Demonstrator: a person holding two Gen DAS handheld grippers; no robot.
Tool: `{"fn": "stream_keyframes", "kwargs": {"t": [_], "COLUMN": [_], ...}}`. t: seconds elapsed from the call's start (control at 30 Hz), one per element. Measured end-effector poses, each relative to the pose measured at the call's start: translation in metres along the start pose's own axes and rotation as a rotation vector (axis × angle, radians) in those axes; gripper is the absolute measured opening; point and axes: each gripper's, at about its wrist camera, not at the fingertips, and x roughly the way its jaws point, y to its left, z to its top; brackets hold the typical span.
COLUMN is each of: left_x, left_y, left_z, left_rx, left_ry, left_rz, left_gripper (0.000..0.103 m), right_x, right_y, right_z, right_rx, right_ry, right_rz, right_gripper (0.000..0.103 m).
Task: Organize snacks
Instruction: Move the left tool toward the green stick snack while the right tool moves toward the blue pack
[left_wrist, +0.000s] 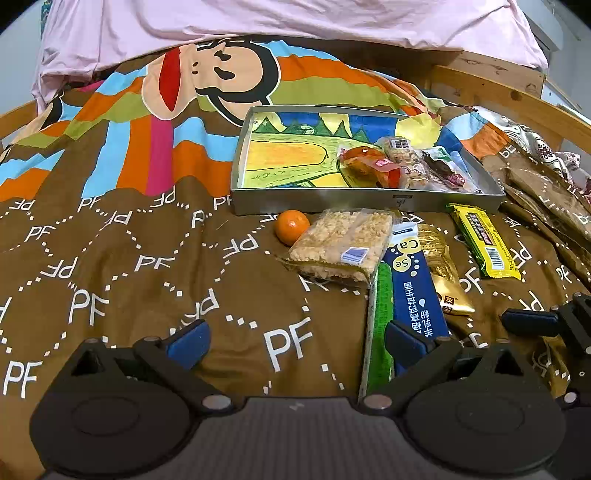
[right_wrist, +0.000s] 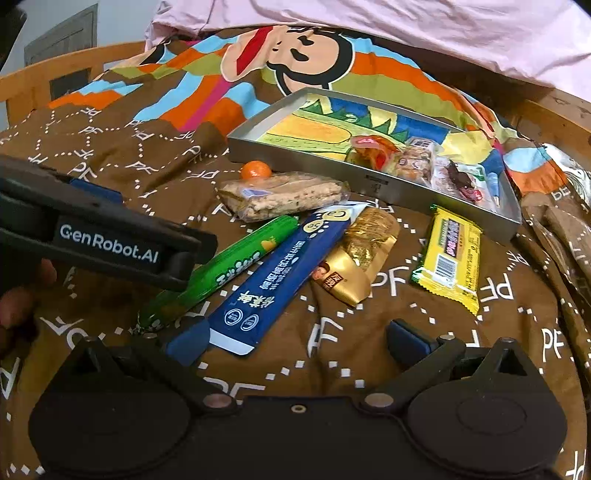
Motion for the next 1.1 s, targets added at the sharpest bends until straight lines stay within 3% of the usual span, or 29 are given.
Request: {"fn": "stream_keyframes", "kwargs": {"t": [0.17, 0.33, 0.43, 0.6, 0.77, 0.9, 1.1], "left_x": [0.000, -0.002, -0.002, 0.000, 0.002, 0.002, 0.000], "left_y": [0.000, -0.002, -0.003, 0.000, -0.001, -0.006, -0.012], "left_z": [0.000, -0.001, -0.001, -0.001, 0.000, 0.001, 0.003], "left_rx": [0.003, 0.015, 0.027, 0.013, 0.008, 0.033, 0.048], "left_ry": [0.000, -0.005, -0.005, 0.002, 0.006, 0.005, 0.004], "left_rz": [0.005, 0.014, 0.014, 0.012, 0.011, 0.015, 0.001], "left_gripper": [0.102, 0.102, 0.102, 0.102, 0.102, 0.102, 0.102], "right_x": [0.001, -0.007, -0.011, -0.008, 0.000, 0.002, -0.003], "right_y": [0.001, -0.009, -0.013, 0.005, 0.013, 0.011, -0.010], "right_z": [-0.001, 0.000, 0.000, 0.000, 0.003, 0.003, 0.006], "right_rx": [-0.017, 0.014, 0.052, -0.044, -0.062, -0.060, 0.024], "right_ry": [0.000, -0.021, -0.050, -0.061, -0.066, -0.057, -0.058], "right_rz": [-0.021, -0.145, -0.122, -0.083, -0.064, -0.093, -0.209], "right_gripper": [0.102, 0.102, 0.102, 0.102, 0.102, 0.096, 0.085]}}
